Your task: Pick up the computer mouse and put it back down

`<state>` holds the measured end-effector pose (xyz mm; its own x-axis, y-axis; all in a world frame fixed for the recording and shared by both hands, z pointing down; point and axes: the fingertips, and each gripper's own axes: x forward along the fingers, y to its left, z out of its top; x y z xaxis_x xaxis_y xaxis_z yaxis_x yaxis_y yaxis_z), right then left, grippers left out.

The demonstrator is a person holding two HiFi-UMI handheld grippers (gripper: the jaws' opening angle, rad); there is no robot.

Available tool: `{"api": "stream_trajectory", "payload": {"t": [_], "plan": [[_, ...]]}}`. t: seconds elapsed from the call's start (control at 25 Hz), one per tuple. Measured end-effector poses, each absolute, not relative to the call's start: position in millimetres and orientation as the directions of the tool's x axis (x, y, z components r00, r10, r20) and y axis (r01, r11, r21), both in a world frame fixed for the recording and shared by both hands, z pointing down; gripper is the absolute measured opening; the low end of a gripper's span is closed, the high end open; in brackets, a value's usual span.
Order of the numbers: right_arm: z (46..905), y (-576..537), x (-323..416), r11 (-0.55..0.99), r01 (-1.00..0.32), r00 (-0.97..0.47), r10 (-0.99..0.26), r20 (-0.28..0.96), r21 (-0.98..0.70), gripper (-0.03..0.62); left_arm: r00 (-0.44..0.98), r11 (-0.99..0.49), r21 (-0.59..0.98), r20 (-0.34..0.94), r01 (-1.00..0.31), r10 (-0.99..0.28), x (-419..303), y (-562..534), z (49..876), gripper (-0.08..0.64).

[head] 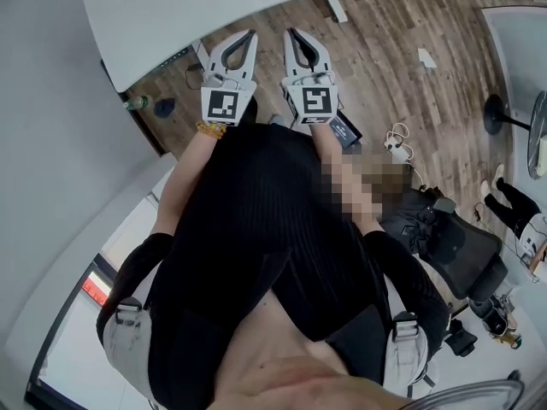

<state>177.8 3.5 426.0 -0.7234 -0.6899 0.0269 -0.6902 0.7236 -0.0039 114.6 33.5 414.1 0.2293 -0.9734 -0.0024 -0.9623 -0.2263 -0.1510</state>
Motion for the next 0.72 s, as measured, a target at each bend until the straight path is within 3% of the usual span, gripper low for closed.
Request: {"api": "stream_trajectory", "payload": {"t": [0.72], "plan": [[427.3, -66.5, 115.6, 0.662, -0.749, -0.659, -0.749, 0.072, 0.026, 0.032, 0.28, -0.278, -0.105, -0.005, -0.955, -0.96, 38.4, -35.6, 419.0, 0.013]]}}
